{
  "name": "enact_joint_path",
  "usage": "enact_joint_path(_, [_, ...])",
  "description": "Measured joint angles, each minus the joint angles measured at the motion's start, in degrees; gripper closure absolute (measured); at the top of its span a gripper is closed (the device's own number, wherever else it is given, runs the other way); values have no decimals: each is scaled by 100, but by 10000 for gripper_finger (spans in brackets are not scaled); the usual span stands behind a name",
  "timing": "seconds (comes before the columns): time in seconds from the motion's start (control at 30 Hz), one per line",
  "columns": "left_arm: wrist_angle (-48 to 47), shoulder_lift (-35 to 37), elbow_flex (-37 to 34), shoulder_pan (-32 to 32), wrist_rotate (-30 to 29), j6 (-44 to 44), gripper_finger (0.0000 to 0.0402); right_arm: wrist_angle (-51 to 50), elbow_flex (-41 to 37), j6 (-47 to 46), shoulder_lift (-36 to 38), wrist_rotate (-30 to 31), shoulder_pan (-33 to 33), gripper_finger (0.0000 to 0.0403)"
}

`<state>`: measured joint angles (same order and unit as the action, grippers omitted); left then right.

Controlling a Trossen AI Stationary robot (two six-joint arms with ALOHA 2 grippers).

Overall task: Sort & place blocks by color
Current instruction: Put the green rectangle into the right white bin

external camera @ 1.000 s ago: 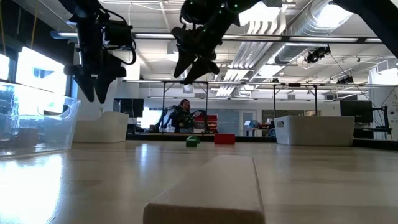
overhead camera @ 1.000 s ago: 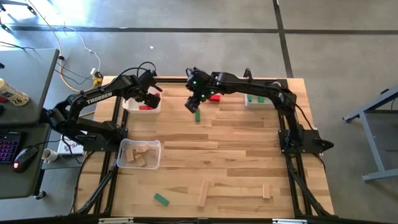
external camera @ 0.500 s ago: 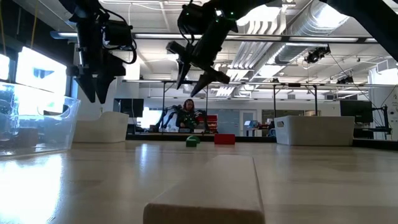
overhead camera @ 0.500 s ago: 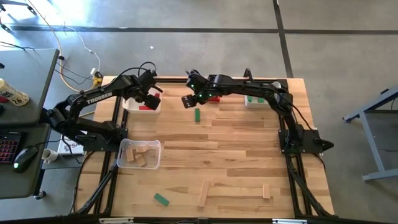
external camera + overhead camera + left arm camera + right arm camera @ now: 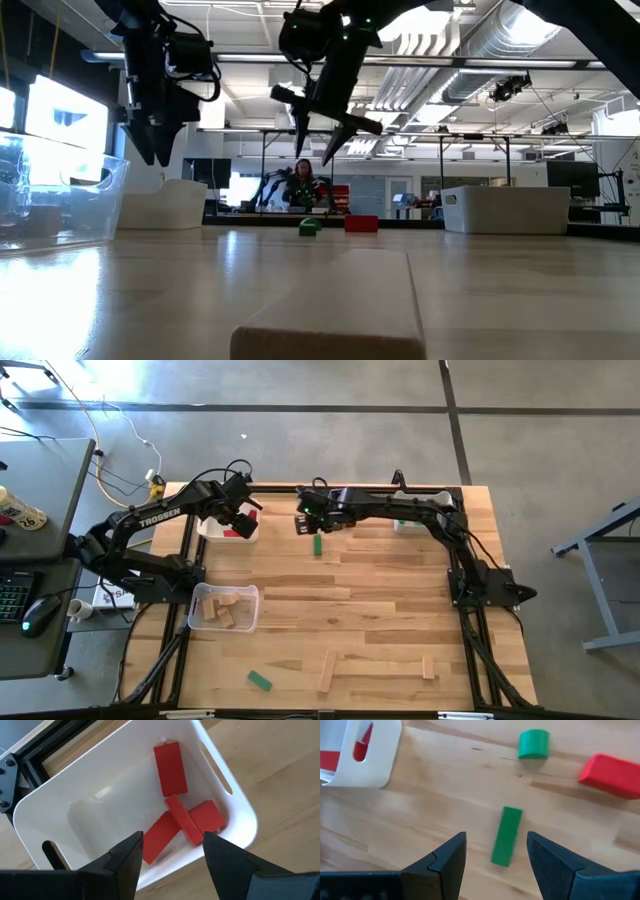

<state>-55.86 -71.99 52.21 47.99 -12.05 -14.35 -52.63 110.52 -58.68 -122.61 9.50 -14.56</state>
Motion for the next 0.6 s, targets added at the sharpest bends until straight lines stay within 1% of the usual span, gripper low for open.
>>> enact_joint_path(0.4, [0,0,1,-4,28,60,211,73,0,-111,-682,-47,160,208])
enact_joint_path(0.6, [2,0,1,-4,31,109,211,139,0,-104,-917,-48,157,223])
